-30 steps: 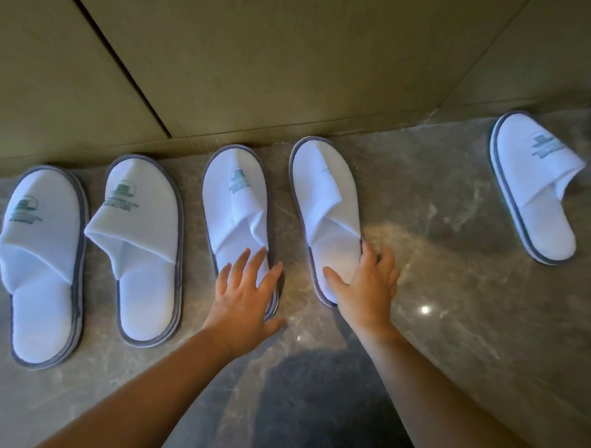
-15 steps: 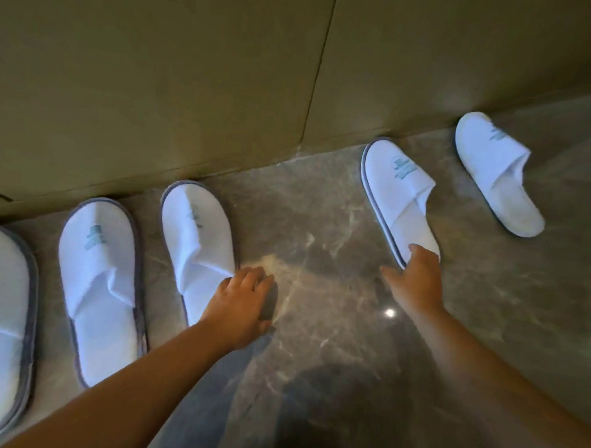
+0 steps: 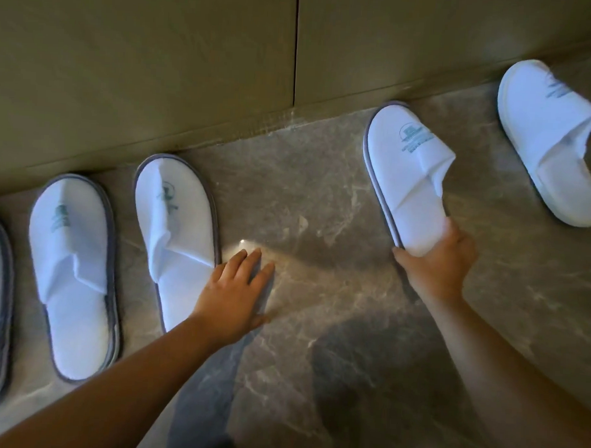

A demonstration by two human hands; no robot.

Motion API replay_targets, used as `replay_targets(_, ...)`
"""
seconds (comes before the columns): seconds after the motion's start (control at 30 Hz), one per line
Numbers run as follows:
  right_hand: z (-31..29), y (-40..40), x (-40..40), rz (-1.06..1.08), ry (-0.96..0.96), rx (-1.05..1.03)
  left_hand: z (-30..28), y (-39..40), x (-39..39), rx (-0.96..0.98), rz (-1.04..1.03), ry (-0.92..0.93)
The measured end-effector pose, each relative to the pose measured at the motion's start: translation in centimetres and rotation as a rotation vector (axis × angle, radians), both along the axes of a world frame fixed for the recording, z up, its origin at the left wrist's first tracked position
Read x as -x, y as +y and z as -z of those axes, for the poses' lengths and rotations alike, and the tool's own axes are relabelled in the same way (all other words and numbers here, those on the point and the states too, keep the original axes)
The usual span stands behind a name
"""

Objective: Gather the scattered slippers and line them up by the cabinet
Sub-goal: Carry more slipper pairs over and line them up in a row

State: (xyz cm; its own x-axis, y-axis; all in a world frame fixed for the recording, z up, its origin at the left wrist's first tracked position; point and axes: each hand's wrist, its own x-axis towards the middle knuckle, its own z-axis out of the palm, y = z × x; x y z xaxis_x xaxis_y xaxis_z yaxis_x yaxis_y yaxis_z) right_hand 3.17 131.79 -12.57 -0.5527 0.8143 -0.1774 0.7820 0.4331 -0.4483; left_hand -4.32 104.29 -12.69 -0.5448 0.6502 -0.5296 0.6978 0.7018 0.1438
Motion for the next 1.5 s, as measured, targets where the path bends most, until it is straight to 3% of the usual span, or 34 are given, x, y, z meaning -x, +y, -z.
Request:
replay_targets(0.23, -0.5, -11.5, -0.7, -0.075, 0.136, 0.077, -1.8, -1.9, 0.3, -0.127, -0.049, -0.029)
replay_targets(0.43, 0.5, -16.5, -0.1, -0.158, 0.001, 0.069, -2.3, -7.2, 0.8, -0.016, -0.097, -0.059)
replay_targets(0.57, 1.1, -17.2, 0.2, -0.133, -0.047, 0.057, -1.5, -8.4, 0.3, 0.031, -0.1, -0.059)
replay_targets(0.77, 1.4, -17.6, 1.3, -0.106, -0.082, 0.078, -1.7, -8.2, 0.2, -0.076, -0.134, -0.056)
replay_targets(1.5, 1.2, -17.6, 1.5, -0.107, -0.094, 0.093, -1.2, -8.2, 0.2, 0.046, -0.077, -0.022)
